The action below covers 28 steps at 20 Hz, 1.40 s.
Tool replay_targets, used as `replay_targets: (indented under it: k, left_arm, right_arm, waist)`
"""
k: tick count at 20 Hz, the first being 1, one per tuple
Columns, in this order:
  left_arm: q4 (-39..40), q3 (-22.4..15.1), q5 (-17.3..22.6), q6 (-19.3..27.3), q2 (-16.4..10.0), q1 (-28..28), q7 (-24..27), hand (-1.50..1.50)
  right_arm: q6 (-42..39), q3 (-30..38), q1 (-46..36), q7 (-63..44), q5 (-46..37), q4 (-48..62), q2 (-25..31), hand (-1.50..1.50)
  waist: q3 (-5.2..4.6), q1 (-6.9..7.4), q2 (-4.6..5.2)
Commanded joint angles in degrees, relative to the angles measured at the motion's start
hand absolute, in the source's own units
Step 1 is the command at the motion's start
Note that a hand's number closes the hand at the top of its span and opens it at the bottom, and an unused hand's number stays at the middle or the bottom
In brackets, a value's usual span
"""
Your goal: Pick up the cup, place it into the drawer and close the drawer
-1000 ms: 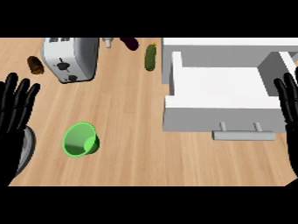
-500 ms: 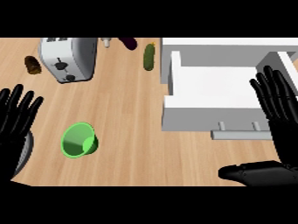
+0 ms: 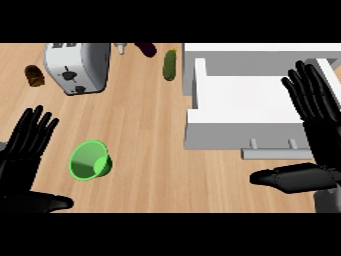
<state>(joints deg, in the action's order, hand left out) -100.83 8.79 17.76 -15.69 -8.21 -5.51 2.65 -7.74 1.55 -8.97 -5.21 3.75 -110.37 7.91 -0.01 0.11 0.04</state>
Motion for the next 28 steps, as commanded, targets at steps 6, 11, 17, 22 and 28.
replay_targets:
  k: [6,11,17,22,28]
  left_arm:
    - [26.0,3.1,-8.5,-2.4,-0.8,5.0,16.2,-1.5]
    - [31.0,3.6,-9.3,-1.3,-1.1,7.1,17.0,-1.5]
    - [51.6,6.4,-12.6,-3.5,-4.6,14.1,30.0,-1.5]
    - [63.7,6.3,-16.3,-2.7,-5.3,15.9,40.7,-1.5]
    - [81.4,7.6,-18.8,-2.2,-6.5,23.0,53.6,-1.5]
  right_arm:
    - [-1.0,0.3,-0.1,3.1,-1.1,1.1,-0.1,-1.5]
    - [-3.5,7.3,-6.2,2.7,3.7,6.9,3.9,-1.5]
    - [0.4,3.4,-7.8,-4.6,1.0,1.6,1.6,-1.5]
    - [-2.8,5.5,-4.6,-1.2,2.5,1.3,3.2,-1.5]
    - [-2.1,3.1,-4.4,-1.9,2.3,1.1,1.0,-1.5]
  waist:
    - [-0.04,-0.51,0.08]
    - [-0.01,-0.12,0.02]
    - [-0.06,-0.52,0.06]
    - [-0.05,-0.52,0.06]
    - [-0.12,-0.91,0.19]
